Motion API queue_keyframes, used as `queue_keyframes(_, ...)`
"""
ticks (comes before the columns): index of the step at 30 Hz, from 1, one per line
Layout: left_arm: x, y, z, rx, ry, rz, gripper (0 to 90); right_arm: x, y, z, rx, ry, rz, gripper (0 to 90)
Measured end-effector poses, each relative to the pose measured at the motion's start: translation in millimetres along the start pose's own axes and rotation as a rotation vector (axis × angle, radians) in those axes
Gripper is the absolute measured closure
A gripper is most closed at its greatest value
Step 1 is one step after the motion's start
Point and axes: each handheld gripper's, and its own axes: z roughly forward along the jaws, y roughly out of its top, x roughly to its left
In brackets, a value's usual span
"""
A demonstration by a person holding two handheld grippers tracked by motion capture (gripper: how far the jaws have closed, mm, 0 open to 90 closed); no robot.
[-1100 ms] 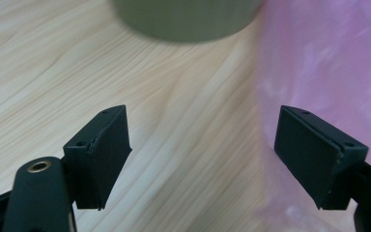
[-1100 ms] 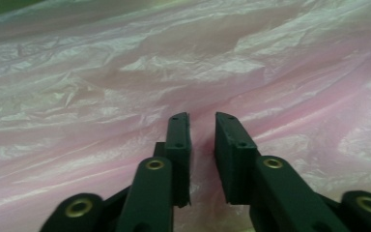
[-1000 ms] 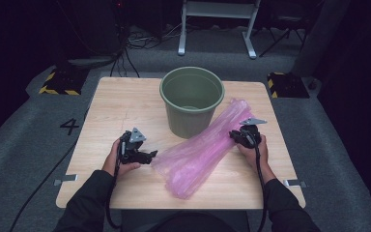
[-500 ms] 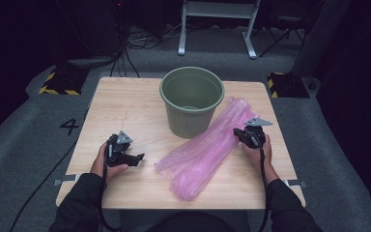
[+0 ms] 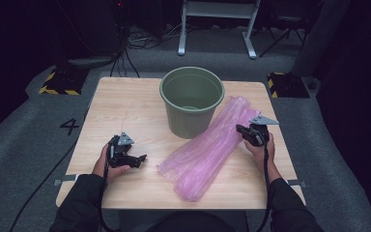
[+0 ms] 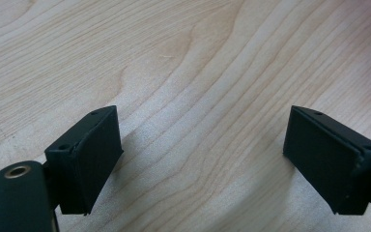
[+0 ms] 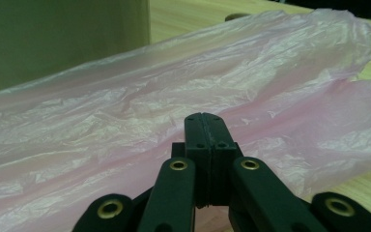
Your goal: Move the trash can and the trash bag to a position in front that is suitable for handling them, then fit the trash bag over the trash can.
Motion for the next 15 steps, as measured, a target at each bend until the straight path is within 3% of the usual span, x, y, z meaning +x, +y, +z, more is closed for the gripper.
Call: queue_keyframes(15,-0.1,2.1,1.7,0.004,0.017,-0.013,12.7,1.7,8.3,-14.9,-0.082,-0.018,-0.029,90.0)
